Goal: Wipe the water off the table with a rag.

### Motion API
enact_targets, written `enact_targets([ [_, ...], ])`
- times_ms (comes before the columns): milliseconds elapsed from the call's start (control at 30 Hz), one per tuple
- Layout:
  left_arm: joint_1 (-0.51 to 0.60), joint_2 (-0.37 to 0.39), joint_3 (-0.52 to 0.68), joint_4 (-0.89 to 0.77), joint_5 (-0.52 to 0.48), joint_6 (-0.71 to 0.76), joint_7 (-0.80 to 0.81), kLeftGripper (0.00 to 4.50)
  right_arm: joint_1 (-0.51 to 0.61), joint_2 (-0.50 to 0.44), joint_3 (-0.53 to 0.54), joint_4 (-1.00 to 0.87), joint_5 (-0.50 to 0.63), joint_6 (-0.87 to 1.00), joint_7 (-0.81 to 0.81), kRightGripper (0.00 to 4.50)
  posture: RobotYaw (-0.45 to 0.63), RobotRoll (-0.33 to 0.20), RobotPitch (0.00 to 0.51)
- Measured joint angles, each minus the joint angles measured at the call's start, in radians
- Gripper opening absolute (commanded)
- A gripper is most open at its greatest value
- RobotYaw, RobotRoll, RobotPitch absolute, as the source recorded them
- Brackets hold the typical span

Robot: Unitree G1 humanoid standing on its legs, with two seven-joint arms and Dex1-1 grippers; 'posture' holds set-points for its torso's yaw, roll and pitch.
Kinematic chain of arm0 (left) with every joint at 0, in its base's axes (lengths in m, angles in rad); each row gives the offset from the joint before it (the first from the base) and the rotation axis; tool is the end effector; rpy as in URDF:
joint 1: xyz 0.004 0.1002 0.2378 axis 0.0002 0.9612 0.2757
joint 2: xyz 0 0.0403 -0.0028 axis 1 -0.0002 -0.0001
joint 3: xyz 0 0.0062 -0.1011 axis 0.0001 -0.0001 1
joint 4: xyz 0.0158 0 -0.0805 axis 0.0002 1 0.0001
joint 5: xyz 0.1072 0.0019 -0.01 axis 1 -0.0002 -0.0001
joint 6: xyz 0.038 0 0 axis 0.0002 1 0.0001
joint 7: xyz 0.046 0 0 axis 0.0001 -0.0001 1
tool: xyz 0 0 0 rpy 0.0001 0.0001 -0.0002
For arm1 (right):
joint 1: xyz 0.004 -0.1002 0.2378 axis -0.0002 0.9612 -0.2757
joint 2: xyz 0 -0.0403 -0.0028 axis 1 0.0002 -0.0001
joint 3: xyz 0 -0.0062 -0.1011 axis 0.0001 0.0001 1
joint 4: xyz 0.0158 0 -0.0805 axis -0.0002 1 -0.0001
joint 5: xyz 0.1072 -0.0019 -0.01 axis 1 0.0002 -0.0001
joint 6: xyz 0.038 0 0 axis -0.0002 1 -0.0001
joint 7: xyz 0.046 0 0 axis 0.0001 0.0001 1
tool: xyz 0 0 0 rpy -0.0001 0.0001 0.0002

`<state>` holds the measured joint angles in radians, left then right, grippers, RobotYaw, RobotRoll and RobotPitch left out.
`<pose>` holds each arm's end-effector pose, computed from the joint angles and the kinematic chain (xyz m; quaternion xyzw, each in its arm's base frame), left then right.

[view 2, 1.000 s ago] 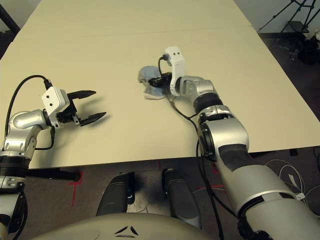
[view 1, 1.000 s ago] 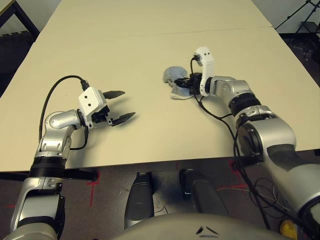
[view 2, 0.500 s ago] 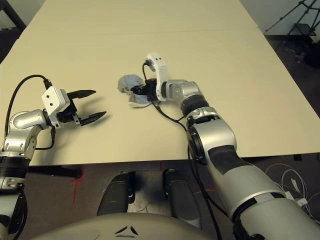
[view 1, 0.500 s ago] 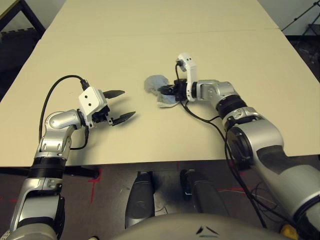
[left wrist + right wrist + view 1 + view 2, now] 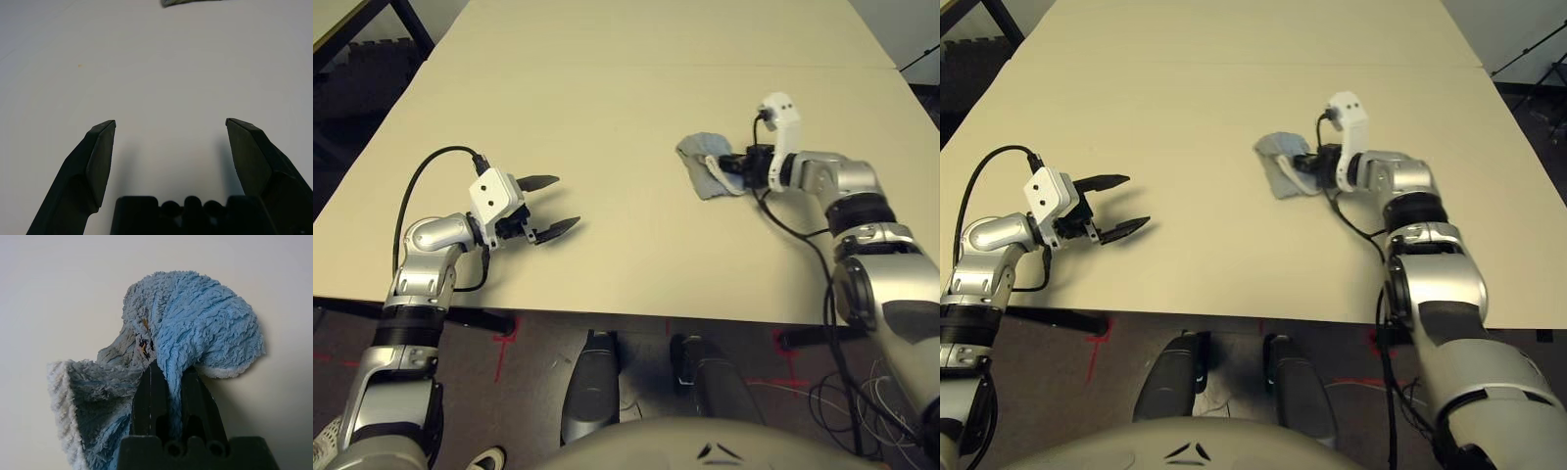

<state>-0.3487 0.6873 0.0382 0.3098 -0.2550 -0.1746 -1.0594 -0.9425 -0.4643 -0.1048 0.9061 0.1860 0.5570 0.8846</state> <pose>0.2666 0.2852 0.1370 0.2406 -0.0086 -0.4407 0.8647 0.3496 -0.2460 0.1502 0.0693 0.2196 0.3147 0.9208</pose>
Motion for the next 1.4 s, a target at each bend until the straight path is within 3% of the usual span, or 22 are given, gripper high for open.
enact_targets([
  [133,-0.009,-0.008,-0.002,0.021,0.004,-0.003,-0.001,4.50,0.003,-0.022,-0.034,-0.015,0.035,0.046,-0.021,0.00,0.23,0.000,0.170],
  [400,-0.024,-0.010,-0.003,0.025,0.004,-0.014,-0.005,4.50,0.003,-0.217,-0.079,0.007,0.039,0.048,-0.052,0.00,0.22,0.000,0.163],
  [567,-0.033,-0.015,-0.008,0.032,0.005,-0.020,-0.010,4.50,0.044,-0.265,-0.080,0.029,0.027,0.027,-0.062,0.00,0.20,0.000,0.161],
  [967,-0.044,-0.018,-0.009,0.063,0.005,-0.022,-0.010,4.50,0.104,-0.271,-0.011,0.039,-0.085,-0.177,-0.146,4.34,0.21,0.000,0.164],
  [1133,-0.044,-0.018,0.025,0.062,-0.004,0.015,0.028,4.50,0.104,-0.315,-0.038,0.039,-0.077,-0.240,-0.129,4.43,0.22,0.000,0.163],
  [1400,-0.089,-0.041,0.163,0.016,-0.067,0.185,0.225,4.50,0.075,-0.321,-0.217,0.051,0.034,-0.482,-0.190,4.43,0.25,0.000,0.158],
])
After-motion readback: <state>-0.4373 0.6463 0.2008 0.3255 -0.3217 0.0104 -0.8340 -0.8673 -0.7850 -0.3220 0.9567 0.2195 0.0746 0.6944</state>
